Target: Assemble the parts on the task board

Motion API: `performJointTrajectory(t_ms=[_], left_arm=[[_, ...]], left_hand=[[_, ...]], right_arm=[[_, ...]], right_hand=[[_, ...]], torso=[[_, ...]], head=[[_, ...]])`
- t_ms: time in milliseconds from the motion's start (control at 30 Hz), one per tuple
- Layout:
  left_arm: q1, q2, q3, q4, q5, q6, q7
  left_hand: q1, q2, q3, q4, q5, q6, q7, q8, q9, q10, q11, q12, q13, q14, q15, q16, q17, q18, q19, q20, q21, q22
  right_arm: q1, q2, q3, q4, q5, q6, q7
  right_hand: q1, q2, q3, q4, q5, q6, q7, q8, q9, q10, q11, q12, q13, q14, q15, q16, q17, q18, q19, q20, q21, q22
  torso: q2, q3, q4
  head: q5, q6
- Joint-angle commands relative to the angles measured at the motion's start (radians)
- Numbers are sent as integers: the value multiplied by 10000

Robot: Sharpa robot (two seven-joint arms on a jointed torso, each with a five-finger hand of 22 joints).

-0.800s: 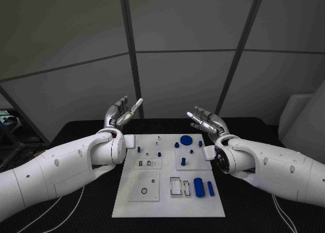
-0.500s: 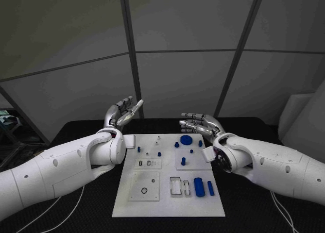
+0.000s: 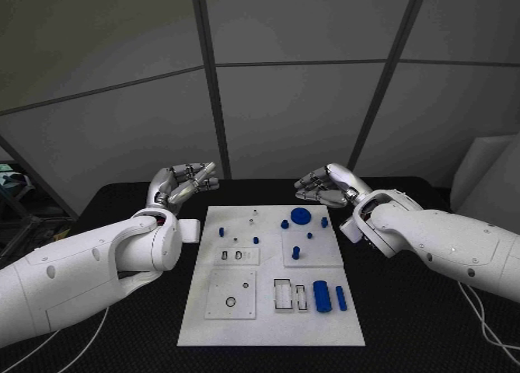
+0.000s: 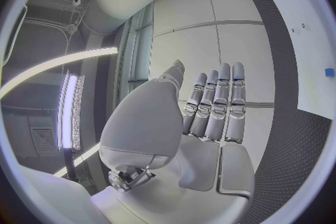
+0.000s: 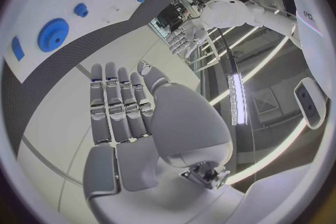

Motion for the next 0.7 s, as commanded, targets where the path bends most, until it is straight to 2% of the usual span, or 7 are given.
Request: performJointTrajectory(t_ms=[33,167,300,433,533,600,700], left_arm=[[16,-185,9,340,-506,329,-159],[12,-523,9,853,-598,404,-315],[6,-779,13,1448,-669,436,-314],[2,-947,20,1987,-722,480,-340],[2,-1021,29,2277,-744,516,-394],[3,-1039,33,2345,-751,517,-413],[3,-1072,39,2407,-758,513,-442]], left_hand=[[-47,92,5,-90,-32,116,-34,-94,-46,137,-36,-94,-20,203,-62,21,95,-117,170,-65,129,57],[-85,91,0,-219,-32,199,-55,-208,-98,235,-60,-250,-39,388,-112,-6,225,-125,357,-137,304,143],[-80,105,17,-320,-31,237,-59,-285,-114,280,-70,-352,-45,469,-138,-38,307,-128,472,-179,435,211],[-79,108,26,-377,-33,243,-54,-335,-121,275,-61,-422,-51,431,-129,-104,332,-137,501,-190,491,243],[-99,98,17,-402,-34,234,-44,-372,-125,250,-49,-474,-58,402,-117,-148,345,-145,505,-190,519,259],[-109,94,13,-416,-35,228,-39,-391,-127,239,-43,-500,-60,393,-112,-168,353,-148,504,-190,532,267],[-121,89,6,-425,-34,223,-35,-408,-128,229,-37,-522,-62,385,-108,-185,360,-150,501,-189,541,273]], right_arm=[[149,-123,12,222,-2506,523,-1139],[296,-236,17,505,-3804,935,-1885],[397,-278,20,804,-4947,1335,-2615],[450,-243,21,1002,-5776,1623,-3148],[475,-172,22,1088,-6256,1817,-3463],[483,-142,22,1115,-6425,1879,-3586],[494,-99,22,1145,-6670,1891,-3774]], right_hand=[[-178,-460,578,-264,40,895,-259,-164,-3,1148,-347,-284,30,1962,-601,467,456,170,1305,-646,1614,842],[-293,-683,701,-319,156,1052,-365,-283,-14,1359,-517,-395,28,3260,-928,1162,1014,178,1863,-994,2777,1530],[-549,-896,908,-236,109,1069,-411,-471,-25,1045,-565,-418,15,3669,-1016,1877,1639,164,2033,-1124,3683,2101],[-724,-1074,1010,-121,-3,994,-430,-602,-27,638,-530,-428,17,3720,-1004,2481,2114,172,1991,-1117,4132,2400],[-777,-1249,1186,36,-50,870,-447,-622,-21,405,-498,-392,48,3592,-1002,3466,2878,181,1855,-1090,4799,2858],[-780,-1293,1215,88,-65,828,-450,-627,-22,313,-493,-403,45,3573,-998,3676,3063,175,1829,-1081,5017,3049],[-767,-1370,1230,205,-92,737,-461,-624,-21,168,-487,-375,43,3524,-995,4122,3436,68,2044,-1063,5800,3960]], torso=[[386,-6,118],[677,-31,135],[910,-60,157],[1103,-96,167],[1202,-106,181],[1234,-112,191],[1279,-125,205]], head=[[-55,70],[-114,184],[-147,266],[-182,307],[-168,307],[-171,319],[-184,351]])
